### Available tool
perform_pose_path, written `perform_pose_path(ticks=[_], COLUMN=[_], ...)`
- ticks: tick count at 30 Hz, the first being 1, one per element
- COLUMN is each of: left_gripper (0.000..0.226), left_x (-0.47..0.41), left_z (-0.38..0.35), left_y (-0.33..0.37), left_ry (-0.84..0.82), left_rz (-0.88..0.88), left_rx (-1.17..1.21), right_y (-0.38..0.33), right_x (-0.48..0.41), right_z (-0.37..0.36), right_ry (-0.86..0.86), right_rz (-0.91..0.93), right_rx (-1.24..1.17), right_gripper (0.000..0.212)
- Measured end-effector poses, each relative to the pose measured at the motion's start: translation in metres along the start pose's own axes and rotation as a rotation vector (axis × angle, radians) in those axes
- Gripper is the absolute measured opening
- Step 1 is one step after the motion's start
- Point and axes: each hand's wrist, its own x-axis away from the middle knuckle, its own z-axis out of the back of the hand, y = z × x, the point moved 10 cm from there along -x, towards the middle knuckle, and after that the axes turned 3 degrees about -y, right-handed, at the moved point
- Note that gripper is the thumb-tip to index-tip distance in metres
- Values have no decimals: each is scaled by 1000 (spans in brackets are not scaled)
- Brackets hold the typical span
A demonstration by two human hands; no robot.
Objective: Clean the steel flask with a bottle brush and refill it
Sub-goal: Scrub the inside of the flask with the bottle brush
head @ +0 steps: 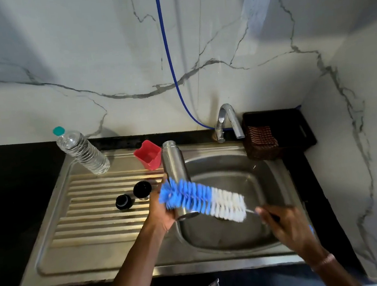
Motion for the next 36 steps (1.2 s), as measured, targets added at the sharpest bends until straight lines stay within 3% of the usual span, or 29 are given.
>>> perform_pose_path(ticks=[4,8,13,18,23,27,29,34,36], left_gripper=[41,41,81,44,46,42,49,95,92], left_x=[2,8,8,11,8,4,4,5,7], left_z=[-4,-21,-27,-17,5,1,-6,-24,-25], left_y=[-2,-11,-20,-8,1,2,-6,-13,-12], left_ry=[-13,-48,-120,-1,89,62,39,-74,-65], left_rz=[73,92,124,65,56,29,48,46,49], left_rx=[72,66,3,79,74,51,39,39,45], right_y=[8,1,-2,-1,-1,-4,-1,7,3], right_x=[5,-54,-104,-54,19,-4,-37,-105,-105], right_z=[15,25,27,14,13,24,24,18,17], right_ry=[78,152,166,119,56,107,140,179,154], right_rz=[-38,-51,-101,-42,-42,-36,-76,-179,-152], right_rx=[65,119,170,97,51,101,107,161,134], right_gripper=[49,47,49,52,44,41,40,54,53])
